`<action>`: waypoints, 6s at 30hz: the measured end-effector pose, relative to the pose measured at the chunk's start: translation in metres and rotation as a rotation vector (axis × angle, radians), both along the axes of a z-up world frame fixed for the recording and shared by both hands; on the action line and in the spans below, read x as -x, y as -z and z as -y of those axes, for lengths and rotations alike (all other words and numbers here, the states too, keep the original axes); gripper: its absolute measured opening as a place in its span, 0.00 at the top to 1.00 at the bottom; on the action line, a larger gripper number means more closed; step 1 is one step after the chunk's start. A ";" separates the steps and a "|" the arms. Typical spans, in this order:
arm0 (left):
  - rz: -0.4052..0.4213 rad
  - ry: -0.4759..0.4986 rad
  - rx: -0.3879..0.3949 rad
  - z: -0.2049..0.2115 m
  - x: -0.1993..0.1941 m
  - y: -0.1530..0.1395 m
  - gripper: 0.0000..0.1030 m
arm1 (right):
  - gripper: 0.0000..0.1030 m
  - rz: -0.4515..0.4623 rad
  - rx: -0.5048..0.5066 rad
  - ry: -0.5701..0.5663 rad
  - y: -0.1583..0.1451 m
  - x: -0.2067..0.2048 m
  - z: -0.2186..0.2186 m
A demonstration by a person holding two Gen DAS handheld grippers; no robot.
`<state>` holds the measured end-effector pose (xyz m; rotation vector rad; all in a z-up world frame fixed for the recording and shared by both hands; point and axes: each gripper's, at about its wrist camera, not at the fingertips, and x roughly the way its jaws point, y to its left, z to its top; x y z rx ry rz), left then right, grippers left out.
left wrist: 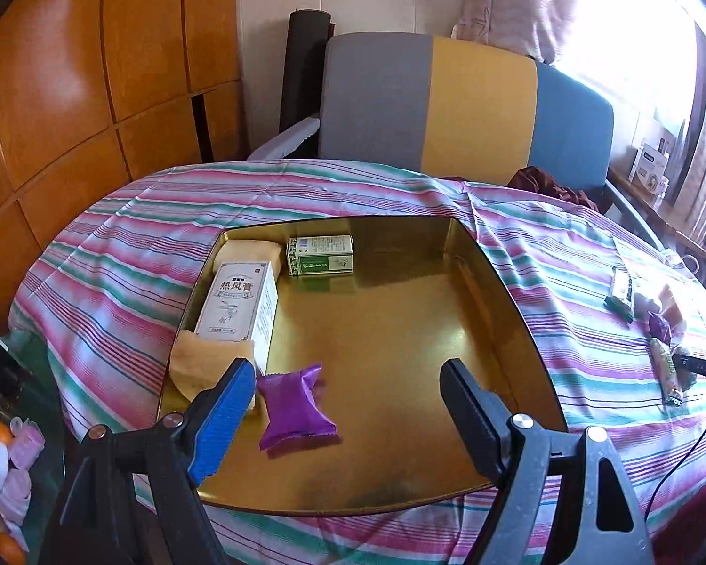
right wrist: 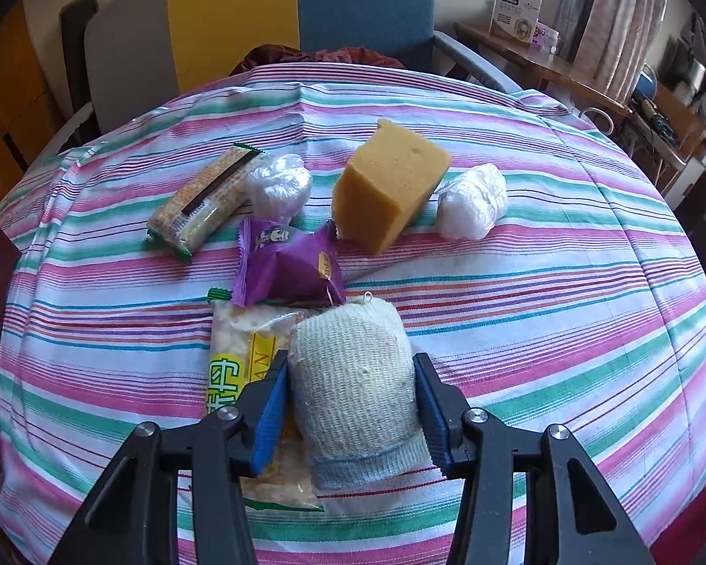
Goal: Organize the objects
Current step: 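Carry the white gauze roll into the gold tray and release it with the right tool, then grasp the WEIDAN snack bag with the left tool while the right tool returns to the items, then hold the WEIDAN bag in the left tool while the right tool grasps the plastic-wrapped white bundle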
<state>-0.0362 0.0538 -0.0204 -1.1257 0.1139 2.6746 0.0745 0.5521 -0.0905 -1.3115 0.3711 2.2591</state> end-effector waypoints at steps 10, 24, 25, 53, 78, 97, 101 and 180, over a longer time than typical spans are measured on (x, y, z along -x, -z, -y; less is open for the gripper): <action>0.001 -0.007 -0.021 0.009 -0.002 -0.003 0.20 | 0.51 -0.072 0.006 0.007 -0.027 0.000 0.015; 0.021 -0.032 -0.029 0.028 -0.001 0.004 0.20 | 0.51 -0.207 0.170 -0.335 -0.080 0.074 0.160; 0.021 -0.037 -0.030 0.030 -0.001 0.004 0.20 | 0.51 -0.208 0.182 -0.367 -0.081 0.081 0.177; 0.082 -0.231 -0.082 0.121 0.008 0.021 0.29 | 0.42 -0.016 0.609 -0.539 0.006 0.258 0.415; 0.011 -0.135 -0.050 0.084 -0.013 -0.004 0.31 | 0.29 -0.191 0.351 -0.677 -0.049 0.153 0.366; 0.017 0.145 -0.006 -0.020 -0.018 -0.014 0.35 | 0.27 -0.163 0.100 -0.270 -0.060 0.040 0.135; 0.014 0.241 0.007 -0.060 -0.017 -0.017 0.35 | 0.25 -0.158 0.061 -0.073 -0.061 0.007 0.059; 0.108 0.718 -0.027 -0.276 -0.056 0.094 0.56 | 0.44 -0.236 0.353 0.499 -0.006 -0.001 -0.136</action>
